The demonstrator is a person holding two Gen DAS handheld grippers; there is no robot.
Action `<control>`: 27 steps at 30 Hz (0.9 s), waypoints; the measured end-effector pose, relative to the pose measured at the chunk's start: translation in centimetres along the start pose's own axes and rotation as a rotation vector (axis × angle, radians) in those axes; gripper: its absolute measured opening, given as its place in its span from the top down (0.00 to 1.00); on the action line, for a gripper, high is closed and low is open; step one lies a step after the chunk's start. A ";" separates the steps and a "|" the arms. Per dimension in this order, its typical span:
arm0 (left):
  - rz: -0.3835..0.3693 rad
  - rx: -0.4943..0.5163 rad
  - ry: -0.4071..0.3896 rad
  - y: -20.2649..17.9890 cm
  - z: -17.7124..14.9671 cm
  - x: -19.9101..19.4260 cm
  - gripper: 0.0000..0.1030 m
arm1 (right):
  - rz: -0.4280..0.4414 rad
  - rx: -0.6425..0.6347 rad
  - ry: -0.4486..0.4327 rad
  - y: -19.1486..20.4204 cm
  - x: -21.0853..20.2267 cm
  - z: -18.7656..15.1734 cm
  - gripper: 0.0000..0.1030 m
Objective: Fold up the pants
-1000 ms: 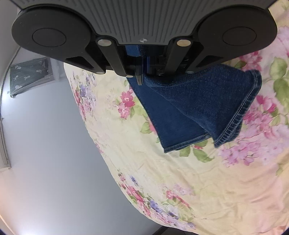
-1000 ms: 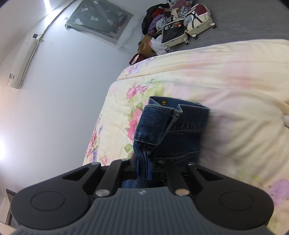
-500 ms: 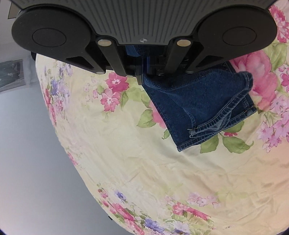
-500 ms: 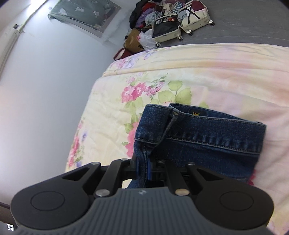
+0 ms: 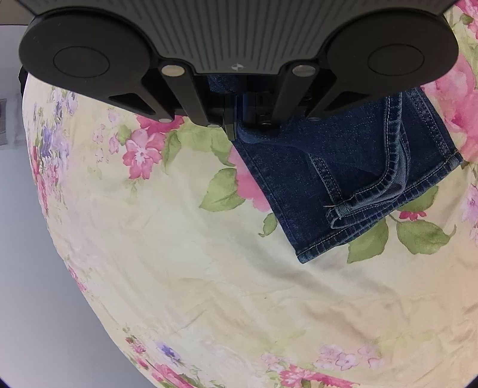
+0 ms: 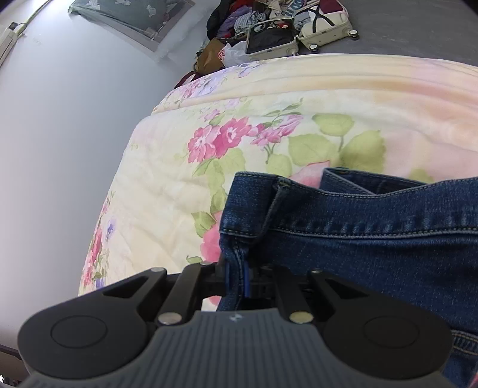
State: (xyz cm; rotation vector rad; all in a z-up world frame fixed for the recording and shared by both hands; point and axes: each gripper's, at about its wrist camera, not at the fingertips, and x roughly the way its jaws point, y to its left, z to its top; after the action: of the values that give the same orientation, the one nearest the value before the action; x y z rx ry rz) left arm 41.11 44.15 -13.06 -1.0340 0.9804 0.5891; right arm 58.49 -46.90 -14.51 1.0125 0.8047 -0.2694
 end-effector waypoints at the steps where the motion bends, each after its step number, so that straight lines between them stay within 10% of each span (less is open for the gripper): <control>1: 0.004 -0.006 0.009 0.4 0.1 0.4 0.93 | -0.008 -0.009 0.000 0.0 0.6 0.0 0.96; 10: -0.106 -0.042 0.117 4.3 2.8 -1.0 0.85 | -0.011 -0.121 0.032 -1.2 2.5 0.2 0.80; 15: -0.100 0.156 -0.032 2.0 4.1 -6.3 0.81 | 0.017 -0.215 -0.145 -0.7 -1.0 -0.6 0.67; 16: -0.078 0.198 -0.103 1.5 4.3 -7.8 0.75 | 0.017 -0.227 -0.162 -0.7 -1.5 -0.7 0.67; 18: -0.033 0.249 -0.261 1.2 4.4 -10.8 0.27 | 0.013 -0.259 -0.185 -0.7 -2.6 -1.0 0.67; 20: -0.038 0.248 -0.330 1.9 4.5 -12.3 0.12 | 0.019 -0.291 -0.200 -0.7 -3.8 -1.8 0.67; 27: -0.142 0.179 -0.264 8.0 1.5 -10.1 0.23 | 0.243 -0.298 -0.158 -0.6 -9.5 -10.3 0.67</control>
State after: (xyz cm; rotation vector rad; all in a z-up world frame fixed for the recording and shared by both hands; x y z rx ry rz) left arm 30.58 49.21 -7.36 -0.8349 0.7076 0.4960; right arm 46.83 -40.07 -11.04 0.7875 0.5523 -0.0184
